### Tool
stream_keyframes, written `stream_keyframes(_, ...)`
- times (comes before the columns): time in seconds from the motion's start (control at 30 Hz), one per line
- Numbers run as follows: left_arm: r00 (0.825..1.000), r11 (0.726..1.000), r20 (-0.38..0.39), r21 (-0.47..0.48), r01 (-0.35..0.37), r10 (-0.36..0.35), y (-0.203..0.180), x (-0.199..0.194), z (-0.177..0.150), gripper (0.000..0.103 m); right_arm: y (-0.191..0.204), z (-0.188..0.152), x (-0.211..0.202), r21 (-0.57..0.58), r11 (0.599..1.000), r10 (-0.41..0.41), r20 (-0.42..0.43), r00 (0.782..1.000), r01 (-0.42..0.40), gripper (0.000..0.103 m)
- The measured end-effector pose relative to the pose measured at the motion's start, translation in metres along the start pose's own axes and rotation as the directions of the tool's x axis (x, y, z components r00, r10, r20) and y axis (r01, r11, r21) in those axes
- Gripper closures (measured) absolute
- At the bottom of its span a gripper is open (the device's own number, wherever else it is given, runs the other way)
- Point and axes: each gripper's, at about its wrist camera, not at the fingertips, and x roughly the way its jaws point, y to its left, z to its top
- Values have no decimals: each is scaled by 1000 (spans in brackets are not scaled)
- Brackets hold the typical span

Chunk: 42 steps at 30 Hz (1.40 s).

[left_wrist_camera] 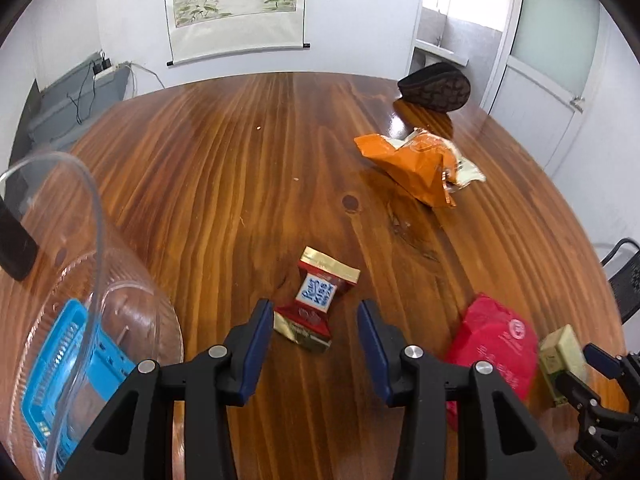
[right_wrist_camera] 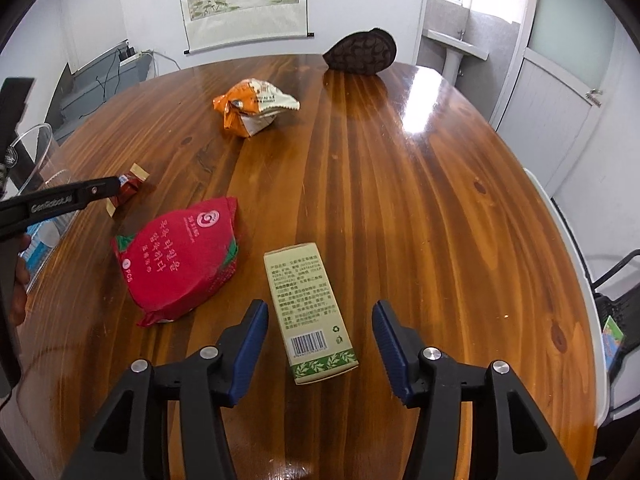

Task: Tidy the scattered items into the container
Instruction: 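Grasp the green juice box with the right tool while the left tool grasps another chocolate, then carry the juice box and chocolate with both tools over the clear container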

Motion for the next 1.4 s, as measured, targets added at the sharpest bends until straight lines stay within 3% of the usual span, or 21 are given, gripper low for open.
stream_keyframes(0.27,999,999,-30,41,-12,13,-1,20,5,59,3,-4,11,-11,1000,20,-28,999,-21,50)
stream_keyframes(0.5,999,998,-37,53,32,-31,-2,23,1,61,3,-6,13,-16,1000,25,-35,999,-25,68)
stream_keyframes(0.63,998,995,-27,79,52,-50,-10,20,-5,66,4,-8,11,-13,999,29,-36,999,-30,73)
stream_keyframes(0.93,996,993,-6,71,91,-91,-18,4,-29,70,5,-15,5,10,999,41,-34,999,-40,73)
stream_keyframes(1.4,995,993,23,67,95,-96,-26,-31,-65,70,23,-30,-11,-14,998,60,-26,998,-60,73)
